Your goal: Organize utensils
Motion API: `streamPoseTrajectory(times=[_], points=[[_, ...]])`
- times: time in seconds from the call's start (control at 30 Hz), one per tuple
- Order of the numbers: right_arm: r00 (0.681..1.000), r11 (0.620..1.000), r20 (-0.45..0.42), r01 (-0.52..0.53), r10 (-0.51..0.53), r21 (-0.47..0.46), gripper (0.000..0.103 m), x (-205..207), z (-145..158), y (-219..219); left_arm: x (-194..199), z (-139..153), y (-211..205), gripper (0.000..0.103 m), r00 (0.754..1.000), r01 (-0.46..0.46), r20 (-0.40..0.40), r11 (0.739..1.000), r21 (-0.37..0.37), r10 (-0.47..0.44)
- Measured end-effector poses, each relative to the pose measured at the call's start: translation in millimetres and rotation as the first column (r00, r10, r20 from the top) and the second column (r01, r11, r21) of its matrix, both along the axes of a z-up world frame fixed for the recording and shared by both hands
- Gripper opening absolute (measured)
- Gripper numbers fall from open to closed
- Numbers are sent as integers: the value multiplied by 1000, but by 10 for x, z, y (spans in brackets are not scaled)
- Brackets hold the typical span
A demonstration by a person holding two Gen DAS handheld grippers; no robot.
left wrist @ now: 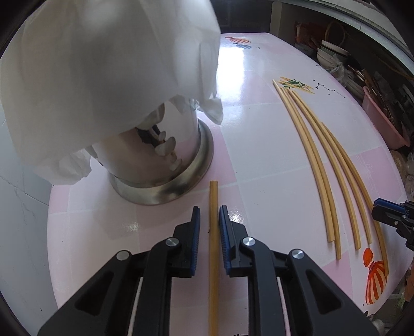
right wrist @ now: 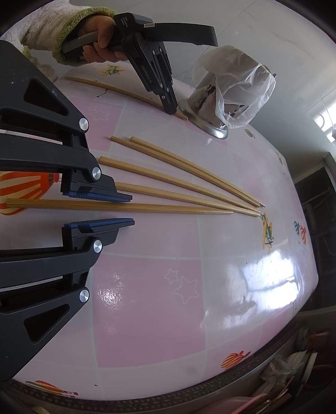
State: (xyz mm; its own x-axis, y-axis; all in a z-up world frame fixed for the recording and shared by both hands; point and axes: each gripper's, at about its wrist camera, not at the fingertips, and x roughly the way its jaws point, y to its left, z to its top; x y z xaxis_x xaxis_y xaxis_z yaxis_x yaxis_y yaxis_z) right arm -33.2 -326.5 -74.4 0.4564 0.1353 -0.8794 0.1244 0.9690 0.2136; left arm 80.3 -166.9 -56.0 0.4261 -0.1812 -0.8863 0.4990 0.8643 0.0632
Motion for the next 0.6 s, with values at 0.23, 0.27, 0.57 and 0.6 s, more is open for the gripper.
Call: streamPoseTrajectory(times=[0.23,0.27,0.57,0.6], points=[[1000,1000,19,-15,16,-22,16,95,142,-53,1,-3,30,6,1000,-6,8,1000,-28,6],[1000,999,23,-19,20,-36,17,133,173,-54,2,-3,42,6,1000,-10,7,999,-35,10],[996,983,10,-92,94,-158,17,610,188,94,-42,12,226,6,1000,-17,-4,997,-73,16],[995,980,4,-100,102,-172,17,658,168,121,-42,13,237,6,1000,-16,-5,997,-77,16]])
